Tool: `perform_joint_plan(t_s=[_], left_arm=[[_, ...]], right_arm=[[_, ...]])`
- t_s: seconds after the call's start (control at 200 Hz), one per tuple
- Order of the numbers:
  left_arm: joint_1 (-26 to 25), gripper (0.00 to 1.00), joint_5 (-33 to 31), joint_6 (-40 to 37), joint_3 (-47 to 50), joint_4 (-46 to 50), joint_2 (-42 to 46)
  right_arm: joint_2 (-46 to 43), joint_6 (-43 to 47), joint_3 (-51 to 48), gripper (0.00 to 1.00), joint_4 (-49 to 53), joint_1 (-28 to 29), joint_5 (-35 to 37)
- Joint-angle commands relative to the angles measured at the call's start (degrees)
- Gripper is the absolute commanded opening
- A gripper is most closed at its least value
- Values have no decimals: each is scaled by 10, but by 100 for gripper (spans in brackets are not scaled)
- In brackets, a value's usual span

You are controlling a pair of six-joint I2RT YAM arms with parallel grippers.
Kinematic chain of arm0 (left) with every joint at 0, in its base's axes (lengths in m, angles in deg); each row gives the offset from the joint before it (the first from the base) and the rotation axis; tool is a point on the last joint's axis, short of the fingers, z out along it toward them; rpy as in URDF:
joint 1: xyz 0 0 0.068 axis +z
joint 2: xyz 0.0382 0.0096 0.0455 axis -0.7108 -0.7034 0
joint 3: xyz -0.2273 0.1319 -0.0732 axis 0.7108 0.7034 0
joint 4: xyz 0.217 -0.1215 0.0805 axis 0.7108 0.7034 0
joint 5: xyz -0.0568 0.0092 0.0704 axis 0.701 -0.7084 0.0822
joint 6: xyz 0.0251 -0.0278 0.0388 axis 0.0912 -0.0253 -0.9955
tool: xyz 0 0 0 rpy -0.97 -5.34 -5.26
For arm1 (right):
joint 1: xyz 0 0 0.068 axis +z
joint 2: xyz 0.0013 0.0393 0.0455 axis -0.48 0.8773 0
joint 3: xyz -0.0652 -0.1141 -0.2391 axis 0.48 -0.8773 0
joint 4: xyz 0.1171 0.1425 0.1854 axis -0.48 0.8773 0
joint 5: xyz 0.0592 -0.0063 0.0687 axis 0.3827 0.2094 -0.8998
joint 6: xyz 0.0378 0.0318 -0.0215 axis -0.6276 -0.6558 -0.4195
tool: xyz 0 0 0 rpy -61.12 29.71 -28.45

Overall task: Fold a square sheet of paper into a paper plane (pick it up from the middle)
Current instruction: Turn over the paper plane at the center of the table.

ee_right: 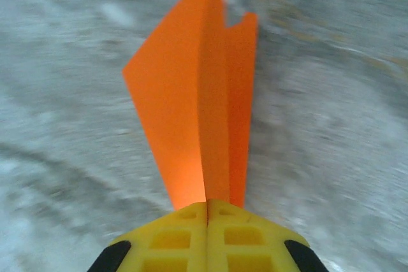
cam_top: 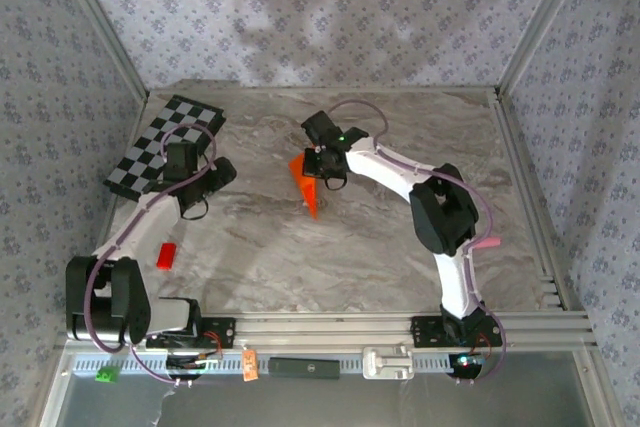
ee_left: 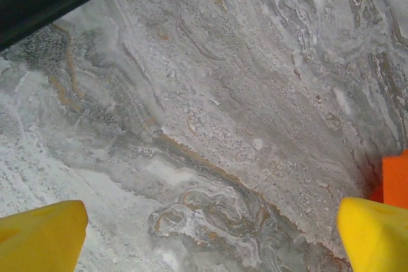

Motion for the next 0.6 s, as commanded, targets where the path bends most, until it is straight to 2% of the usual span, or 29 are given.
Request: perform_joint_plan(t_s=[0.0,0.165,0.265,0.415,0.595], left_arm=[[2,100,31,21,9,-12,15],[1,98,104,34,17,-46,-3],[-8,95,148,42,20,-67,-25],[-48,89,177,46,5,-72,-63],[-95,72,207,63,-6,-89,-115]], right_arm=[[-13,47,-40,2,-112,-9,-147],[0,12,-94,2,-181,-30,-212],[5,2,-131,3,-211,-42,-224],[4,0,-172,3,-224,-58,-224],[-5,0,-211,4,-230,-73,-205]])
